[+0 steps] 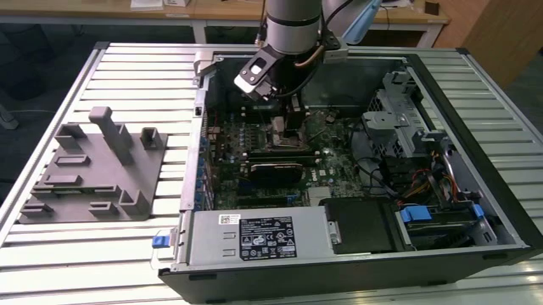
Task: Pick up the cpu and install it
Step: 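Place the cpu into insertion slot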
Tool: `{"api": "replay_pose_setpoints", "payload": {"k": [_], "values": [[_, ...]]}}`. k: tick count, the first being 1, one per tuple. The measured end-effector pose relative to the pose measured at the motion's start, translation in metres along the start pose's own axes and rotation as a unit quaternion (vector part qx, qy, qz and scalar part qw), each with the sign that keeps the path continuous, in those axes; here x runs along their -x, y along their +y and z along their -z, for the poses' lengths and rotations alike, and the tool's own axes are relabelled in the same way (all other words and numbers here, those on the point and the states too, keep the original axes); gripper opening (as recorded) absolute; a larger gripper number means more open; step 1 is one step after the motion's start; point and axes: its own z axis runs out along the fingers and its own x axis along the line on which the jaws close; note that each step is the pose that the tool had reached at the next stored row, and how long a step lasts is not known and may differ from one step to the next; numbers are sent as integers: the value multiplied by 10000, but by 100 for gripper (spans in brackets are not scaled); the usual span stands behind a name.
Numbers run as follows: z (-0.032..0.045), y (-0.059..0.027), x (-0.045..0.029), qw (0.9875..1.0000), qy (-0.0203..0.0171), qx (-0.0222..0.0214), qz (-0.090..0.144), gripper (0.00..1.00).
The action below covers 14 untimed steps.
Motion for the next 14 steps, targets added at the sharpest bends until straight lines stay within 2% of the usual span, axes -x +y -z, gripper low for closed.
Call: {"api": "replay_pose_setpoints", "payload": {"k": [10,14], "values": [[-146,13,-61,10000,-29,-1,37,55],[-217,11,-82,9999,-26,3,119,55]]}}
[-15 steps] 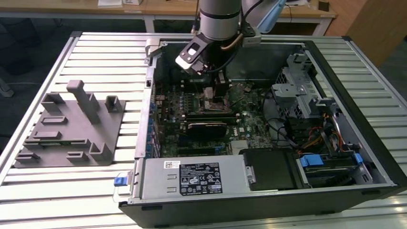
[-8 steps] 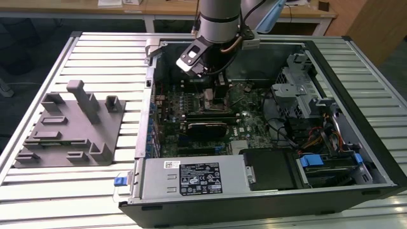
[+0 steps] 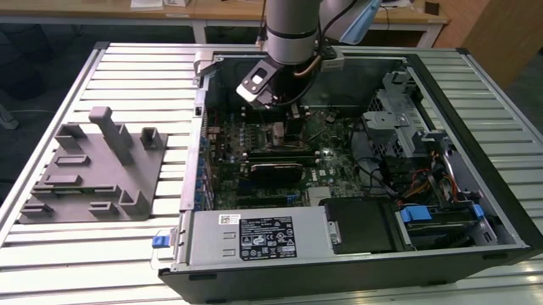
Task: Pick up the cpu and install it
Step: 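Place the cpu into insertion slot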
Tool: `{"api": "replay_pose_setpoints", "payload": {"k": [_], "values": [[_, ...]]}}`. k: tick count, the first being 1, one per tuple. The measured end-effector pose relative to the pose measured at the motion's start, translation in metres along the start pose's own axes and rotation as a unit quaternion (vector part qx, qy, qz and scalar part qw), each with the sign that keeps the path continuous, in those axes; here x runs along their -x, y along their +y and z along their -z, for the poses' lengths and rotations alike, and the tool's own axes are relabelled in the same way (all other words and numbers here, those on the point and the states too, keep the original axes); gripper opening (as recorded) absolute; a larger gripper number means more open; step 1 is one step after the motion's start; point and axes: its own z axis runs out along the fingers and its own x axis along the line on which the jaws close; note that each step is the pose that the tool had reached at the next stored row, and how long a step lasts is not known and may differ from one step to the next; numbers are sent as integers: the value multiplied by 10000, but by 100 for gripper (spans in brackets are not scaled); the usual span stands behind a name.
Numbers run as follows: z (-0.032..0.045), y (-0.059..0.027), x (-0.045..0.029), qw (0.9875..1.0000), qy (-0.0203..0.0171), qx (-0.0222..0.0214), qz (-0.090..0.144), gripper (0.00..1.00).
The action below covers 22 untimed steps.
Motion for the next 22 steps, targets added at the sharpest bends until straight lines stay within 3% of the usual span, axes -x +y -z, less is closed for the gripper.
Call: {"api": "replay_pose_setpoints", "payload": {"k": [4,13,22], "values": [[-66,3,-12,10000,2,-6,49,55],[-175,9,-55,9999,-5,-33,-162,55],[-222,24,-101,9998,-5,-41,-209,55]]}}
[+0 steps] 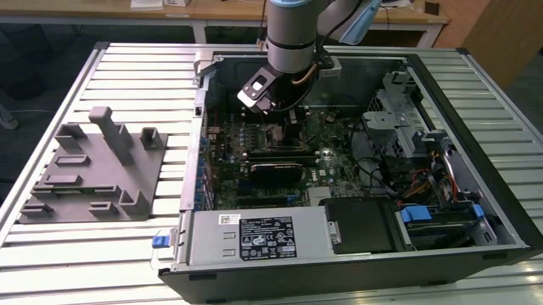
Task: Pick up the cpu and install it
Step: 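Place the cpu into insertion slot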
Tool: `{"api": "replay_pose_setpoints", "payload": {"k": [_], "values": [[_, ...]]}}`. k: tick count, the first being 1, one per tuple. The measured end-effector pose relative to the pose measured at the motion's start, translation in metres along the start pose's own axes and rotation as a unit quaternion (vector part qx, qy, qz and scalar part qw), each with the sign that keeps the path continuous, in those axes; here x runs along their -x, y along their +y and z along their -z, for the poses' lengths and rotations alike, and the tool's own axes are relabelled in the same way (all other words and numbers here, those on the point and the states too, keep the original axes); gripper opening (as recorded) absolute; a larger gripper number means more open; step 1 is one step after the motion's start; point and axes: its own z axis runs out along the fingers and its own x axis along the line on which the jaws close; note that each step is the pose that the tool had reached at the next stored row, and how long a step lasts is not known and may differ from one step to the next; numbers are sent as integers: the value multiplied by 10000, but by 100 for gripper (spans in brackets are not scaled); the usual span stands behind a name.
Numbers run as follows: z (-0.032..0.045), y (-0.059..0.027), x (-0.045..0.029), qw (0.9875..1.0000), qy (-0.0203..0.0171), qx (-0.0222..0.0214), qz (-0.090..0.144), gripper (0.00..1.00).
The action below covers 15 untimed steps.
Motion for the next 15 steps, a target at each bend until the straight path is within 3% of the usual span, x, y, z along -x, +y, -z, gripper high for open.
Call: {"api": "replay_pose_setpoints", "payload": {"k": [15], "values": [[-68,34,-11,10000,-2,-3,-31,55]]}}
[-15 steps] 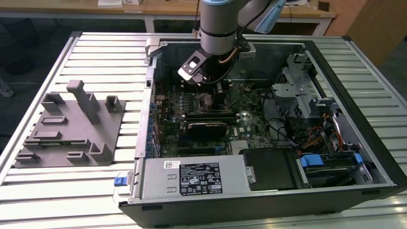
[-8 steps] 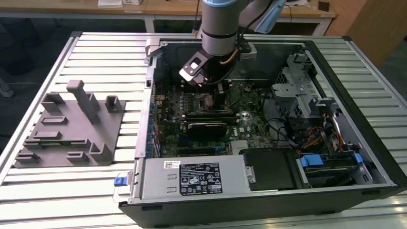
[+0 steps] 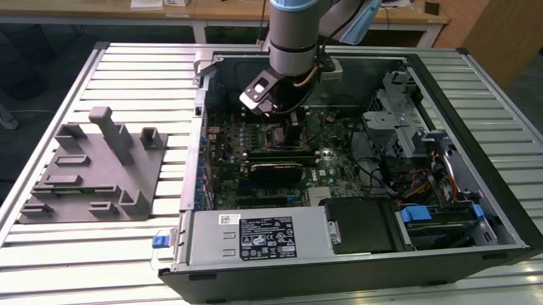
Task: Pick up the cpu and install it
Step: 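Place the cpu into insertion slot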
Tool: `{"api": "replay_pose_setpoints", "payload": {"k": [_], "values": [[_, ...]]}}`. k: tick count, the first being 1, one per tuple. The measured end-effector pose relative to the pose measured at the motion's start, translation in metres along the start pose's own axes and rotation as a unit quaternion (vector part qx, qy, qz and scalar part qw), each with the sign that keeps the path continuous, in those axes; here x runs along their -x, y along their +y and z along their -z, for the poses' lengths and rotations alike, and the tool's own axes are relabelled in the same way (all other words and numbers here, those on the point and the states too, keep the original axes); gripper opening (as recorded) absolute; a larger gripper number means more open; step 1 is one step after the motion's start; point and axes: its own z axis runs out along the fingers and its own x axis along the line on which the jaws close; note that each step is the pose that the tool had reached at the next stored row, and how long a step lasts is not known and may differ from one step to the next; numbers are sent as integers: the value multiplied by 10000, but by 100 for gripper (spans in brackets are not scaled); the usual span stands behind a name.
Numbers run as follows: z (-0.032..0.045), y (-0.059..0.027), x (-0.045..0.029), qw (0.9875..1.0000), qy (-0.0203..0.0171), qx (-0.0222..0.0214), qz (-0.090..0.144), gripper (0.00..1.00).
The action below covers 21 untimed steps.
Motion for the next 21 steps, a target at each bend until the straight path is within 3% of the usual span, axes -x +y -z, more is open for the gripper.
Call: {"api": "replay_pose_setpoints", "payload": {"k": [21], "values": [[-15,-22,-1,10000,-2,-5,-82,55]]}}
